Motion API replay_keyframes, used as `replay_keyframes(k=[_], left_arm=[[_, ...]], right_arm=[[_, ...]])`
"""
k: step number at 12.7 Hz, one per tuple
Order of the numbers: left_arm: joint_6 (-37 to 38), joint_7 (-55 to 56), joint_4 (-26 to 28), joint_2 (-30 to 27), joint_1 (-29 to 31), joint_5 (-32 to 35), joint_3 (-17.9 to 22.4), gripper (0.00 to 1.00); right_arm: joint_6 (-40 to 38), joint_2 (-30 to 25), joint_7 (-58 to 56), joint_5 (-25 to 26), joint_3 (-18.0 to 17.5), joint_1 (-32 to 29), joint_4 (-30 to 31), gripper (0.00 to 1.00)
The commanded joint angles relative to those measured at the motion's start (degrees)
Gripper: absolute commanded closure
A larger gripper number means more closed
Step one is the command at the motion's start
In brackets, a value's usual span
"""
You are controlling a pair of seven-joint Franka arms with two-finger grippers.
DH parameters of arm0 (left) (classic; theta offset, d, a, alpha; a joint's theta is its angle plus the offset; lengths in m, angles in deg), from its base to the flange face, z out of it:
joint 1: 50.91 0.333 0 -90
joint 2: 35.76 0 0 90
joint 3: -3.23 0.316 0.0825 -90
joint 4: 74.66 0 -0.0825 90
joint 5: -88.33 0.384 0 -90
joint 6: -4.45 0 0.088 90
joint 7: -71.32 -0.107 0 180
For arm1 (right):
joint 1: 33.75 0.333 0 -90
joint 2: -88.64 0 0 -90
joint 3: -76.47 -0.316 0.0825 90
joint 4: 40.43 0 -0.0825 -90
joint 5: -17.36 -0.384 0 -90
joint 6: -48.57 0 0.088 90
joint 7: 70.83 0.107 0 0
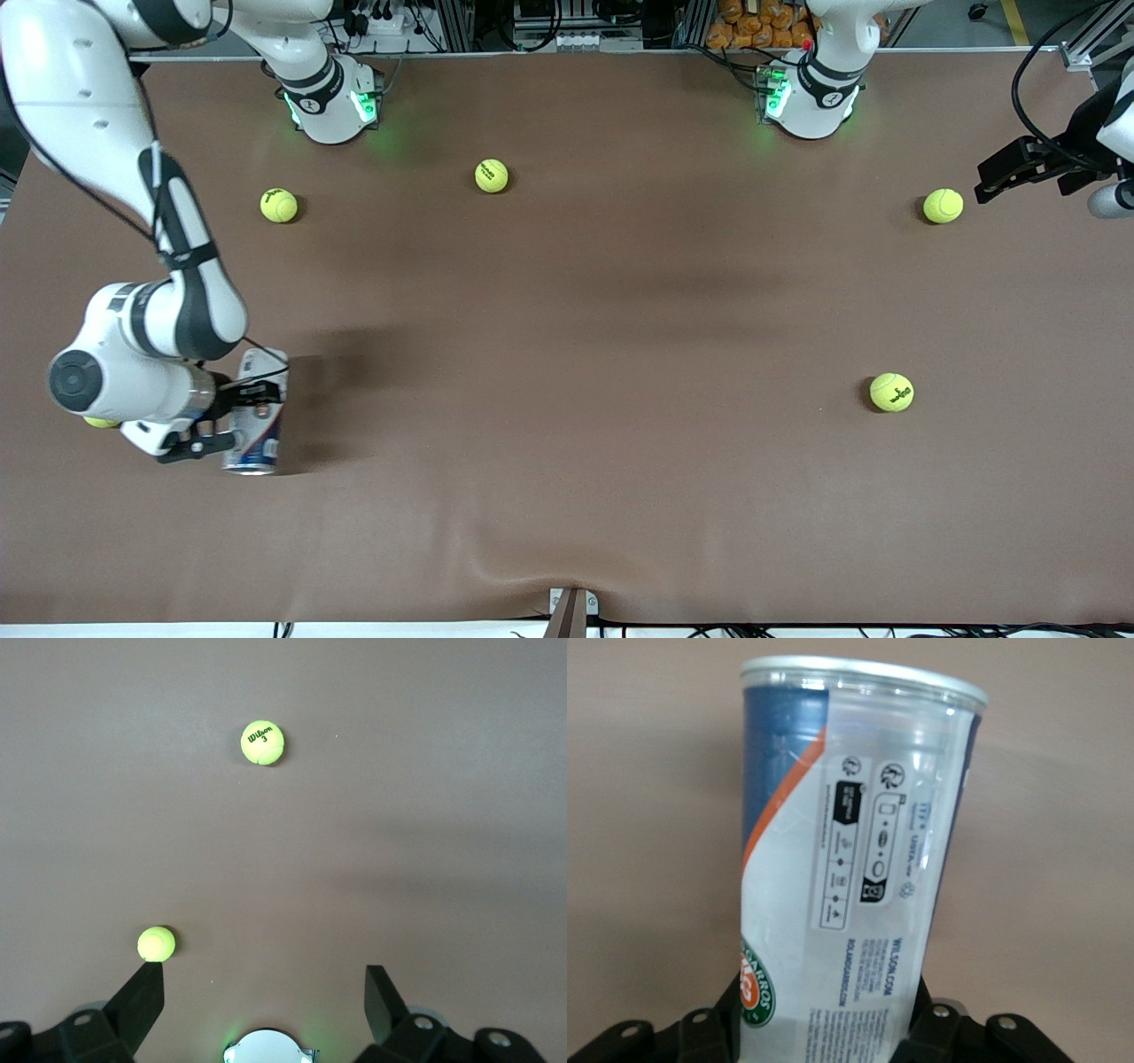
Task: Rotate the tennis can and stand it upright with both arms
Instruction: 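Lift the can with the right gripper and carry it to table center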
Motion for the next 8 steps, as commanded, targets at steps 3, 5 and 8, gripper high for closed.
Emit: replay_keyframes(k=[3, 5, 8], left_arm=[[0.7, -1.0, -0.1, -0.1, 0.6, -0.2, -0.2, 0.00], [0.7, -1.1, -0.1, 0.1, 0.6, -0.2, -0.1, 0.00], [0.7, -1.0, 0.1, 0.5, 0.6, -0.2, -0.1, 0.00]], right_arm=[[-4.7, -8.4, -10.3, 1.3, -15.8, 2.9, 0.3, 0.29], [-2.4, -8.0, -10.6, 7.2, -17.7, 8.4, -0.5, 0.29], [6.0, -6.3, -11.9, 16.8, -17.7, 20.9, -0.7, 0.29]])
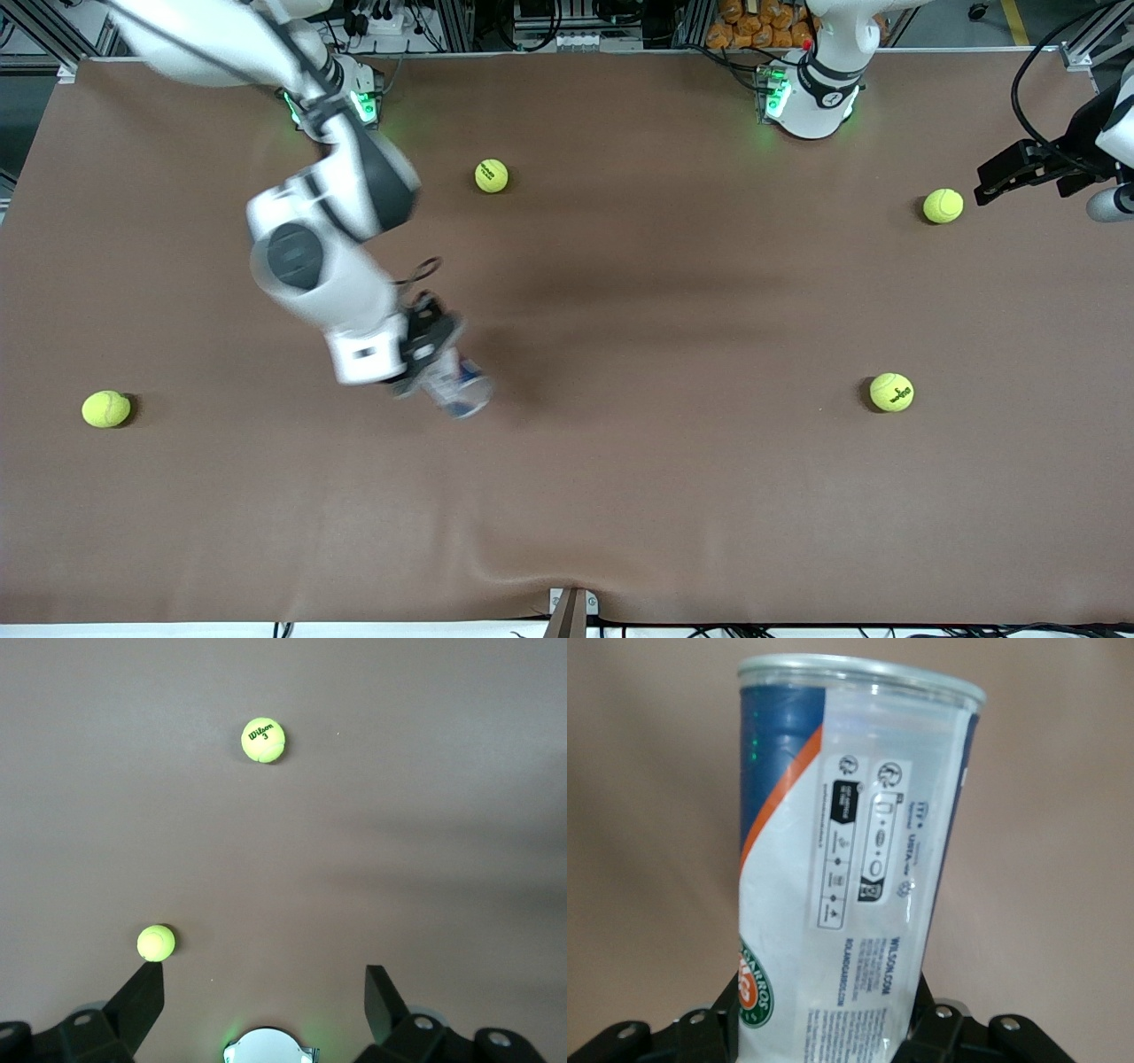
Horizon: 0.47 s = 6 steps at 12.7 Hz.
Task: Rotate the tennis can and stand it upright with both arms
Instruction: 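Lift the can with the right gripper and carry it to table center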
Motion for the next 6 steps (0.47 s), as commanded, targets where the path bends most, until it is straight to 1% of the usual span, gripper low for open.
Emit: replay_keyframes(k=[1, 3, 4, 5, 6], left_arm=[[0.6, -1.0, 0.0, 0.7, 0.5, -0.2, -0.2, 0.00], [0.5, -1.0, 0.0, 1.8, 0.6, -0.6, -0.2, 0.00], [0.5, -1.0, 0.1, 2.5, 0.6, -0.9, -0.2, 0.00], [0.3, -1.0, 0.4, 3.5, 0.6, -1.0, -0.2, 0.00], [-0.4, -1.0, 0.5, 4.5, 0.5, -1.2, -0.3, 0.00]], right_arm=[[7.3, 3.7, -1.7, 9.0, 0.8, 9.9, -0.4, 0.29], [12.2, 10.0, -1.2, 15.1, 1.2, 15.1, -1.6, 0.29], [12.5, 12.6, -0.9, 18.3, 2.2, 17.5, -3.6, 0.29], [12.6, 13.4, -0.9, 20.9, 4.6, 19.6, -4.0, 0.29], [12.8, 13.9, -1.0, 21.3, 5.7, 20.9, -3.9, 0.29]])
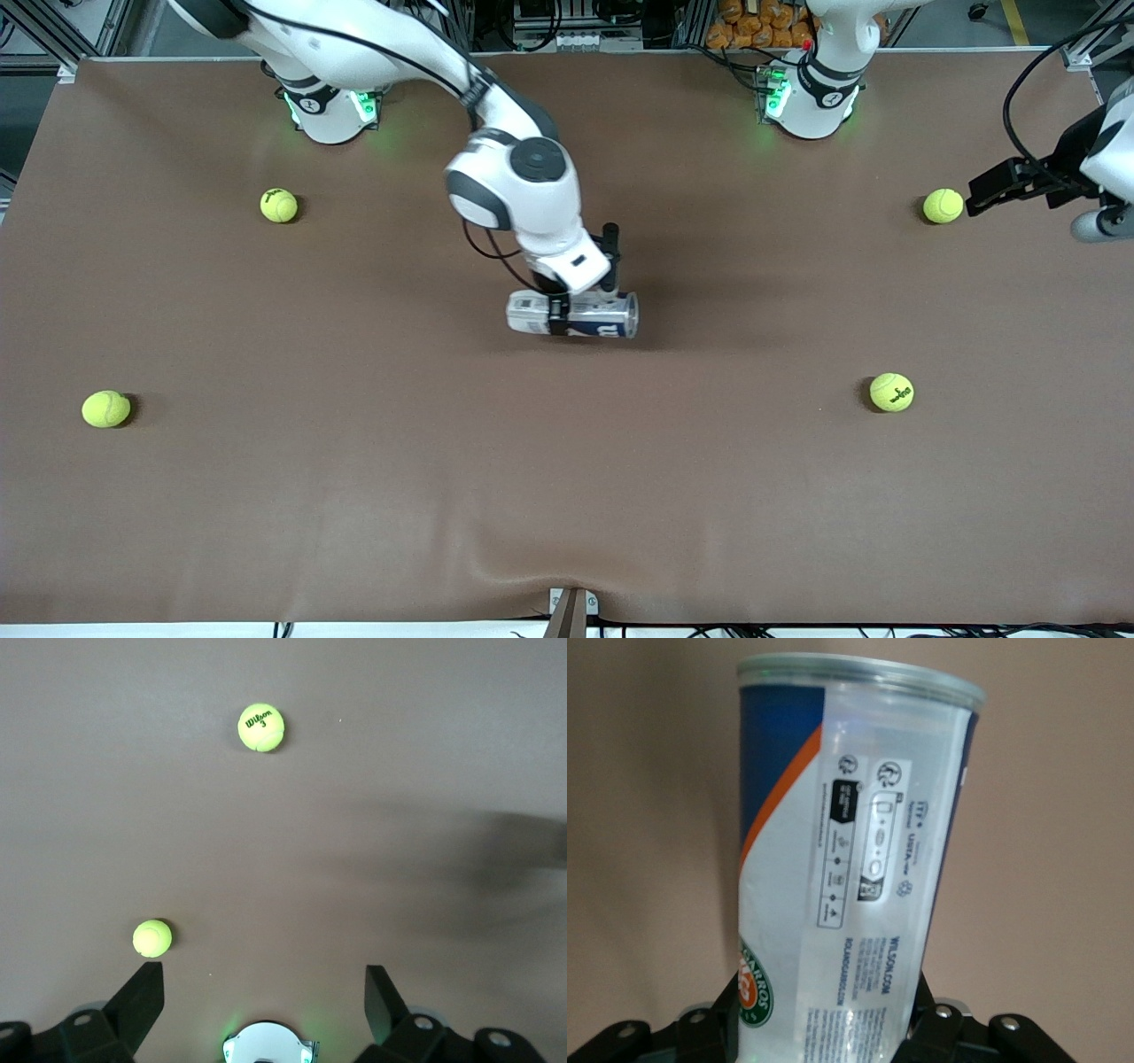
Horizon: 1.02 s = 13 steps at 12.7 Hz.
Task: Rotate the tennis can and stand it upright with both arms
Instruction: 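Lift the can with the right gripper and carry it to table center, then lower the can lying down, open the right gripper while the left gripper approaches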
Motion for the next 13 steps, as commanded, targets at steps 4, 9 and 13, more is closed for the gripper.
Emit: replay_keyframes(k=[4, 9, 13], left_arm=[[-2.1, -1.0, -0.1, 7.8, 0.9, -6.9, -0.2, 0.00], [-3.2, -0.6, -0.1, 16.4, 3.5, -19.6, -0.2, 0.00], [-5.5, -0.6, -0.1, 23.6, 2.9, -30.0, -0.2, 0.00]], right_arm=[[3.2, 5.4, 2.6, 8.5, 6.9, 7.2, -3.5, 0.00], [2.4, 3.0, 3.8, 8.6, 6.5, 7.1, -4.0, 0.00], [-5.2, -4.5, 10.6, 5.9, 6.1, 5.9, -3.5, 0.00]])
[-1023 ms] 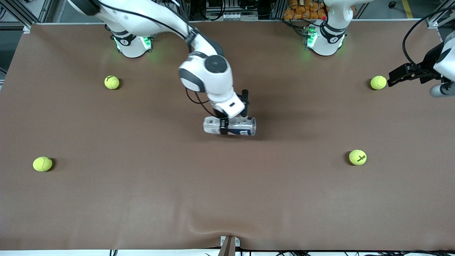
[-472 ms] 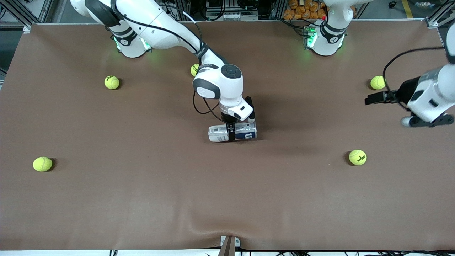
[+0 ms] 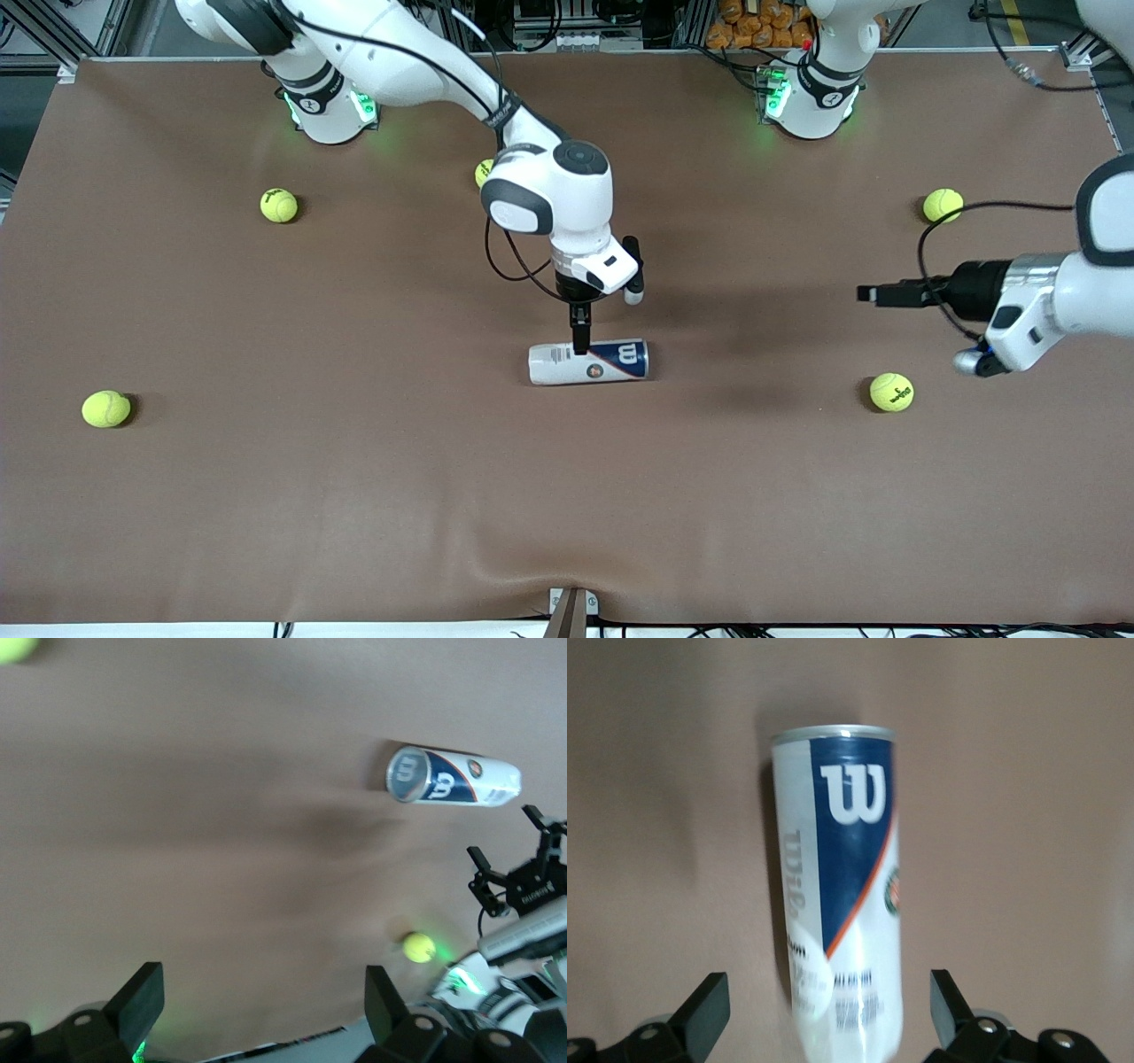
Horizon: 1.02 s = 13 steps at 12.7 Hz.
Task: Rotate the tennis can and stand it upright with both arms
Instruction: 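Lower the can lying down, open the right gripper while the left gripper approaches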
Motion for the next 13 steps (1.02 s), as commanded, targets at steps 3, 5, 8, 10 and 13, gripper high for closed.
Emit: replay_keyframes(k=[3, 5, 8, 10, 13], left_arm=[[-2.2, -0.4, -0.5, 8.0, -0.5, -12.8, -0.7, 0.00], [-6.0, -0.3, 1.2, 11.3, -1.4, -20.4, -0.7, 0.00], [-11.7, -0.4, 1.9, 16.0, -5.0, -30.9, -0.7, 0.00], [-15.5, -1.3, 2.8, 18.4, -7.6, -36.5, -0.7, 0.00], [-21.4, -6.9, 5.7, 21.0, -10.4, -44.1, -0.7, 0.00]], right_arm=[[-7.1, -10.0, 2.3, -8.9, 0.0, -6.3, 1.6, 0.00], [-11.6, -13.4, 2.5, -10.4, 0.0, -8.9, 1.7, 0.00], [-18.9, -19.0, 2.7, -11.0, 0.0, -12.8, 1.7, 0.00], [-25.1, -23.5, 2.7, -16.1, 1.8, -16.4, 1.7, 0.00], [-33.3, -29.1, 2.6, -26.6, 12.6, -18.9, 2.0, 0.00]])
